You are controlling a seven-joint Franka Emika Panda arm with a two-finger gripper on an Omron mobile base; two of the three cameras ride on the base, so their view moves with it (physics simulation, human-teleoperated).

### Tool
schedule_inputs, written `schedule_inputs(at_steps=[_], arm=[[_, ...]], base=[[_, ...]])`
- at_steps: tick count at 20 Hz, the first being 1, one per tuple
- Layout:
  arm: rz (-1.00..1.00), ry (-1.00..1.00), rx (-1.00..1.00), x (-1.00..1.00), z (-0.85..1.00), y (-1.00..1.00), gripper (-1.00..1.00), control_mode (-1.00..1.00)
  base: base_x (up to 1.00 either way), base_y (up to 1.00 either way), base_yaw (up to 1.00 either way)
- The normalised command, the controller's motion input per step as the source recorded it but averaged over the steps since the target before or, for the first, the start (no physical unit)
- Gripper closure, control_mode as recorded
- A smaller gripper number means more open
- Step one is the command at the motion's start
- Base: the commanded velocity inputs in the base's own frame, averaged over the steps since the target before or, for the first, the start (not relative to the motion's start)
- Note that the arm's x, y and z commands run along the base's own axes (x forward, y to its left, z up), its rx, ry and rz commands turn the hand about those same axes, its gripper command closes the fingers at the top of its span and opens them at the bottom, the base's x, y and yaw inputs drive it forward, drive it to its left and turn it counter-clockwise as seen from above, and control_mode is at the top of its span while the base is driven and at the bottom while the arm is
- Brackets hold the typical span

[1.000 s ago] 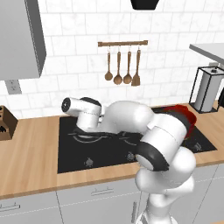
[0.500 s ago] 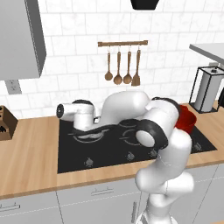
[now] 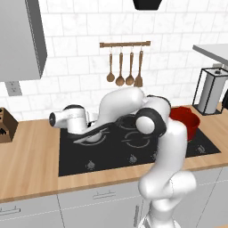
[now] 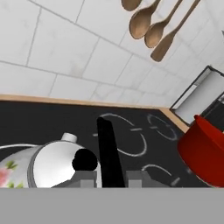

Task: Pick the kettle from the counter and place it on a stove burner. Then turn the burner on.

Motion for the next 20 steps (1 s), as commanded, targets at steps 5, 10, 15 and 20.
schedule_inputs(at_steps=[5, 10, 15, 20], arm=[[0.0, 0.0, -0.07, 0.23, -0.11, 0.19, 1.0, -1.0], [0.0, 0.0, -0.07, 0.12, -0.16, 0.08, -1.0, -1.0], [0.0, 0.0, -0.01, -0.03, 0.0, -0.06, -1.0, -1.0], [0.0, 0.0, 0.0, -0.09, 0.06, -0.19, -1.0, -1.0]], base=[[0.0, 0.0, 0.0], [0.0, 0.0, 0.0], [0.0, 0.0, 0.0], [0.0, 0.0, 0.0]])
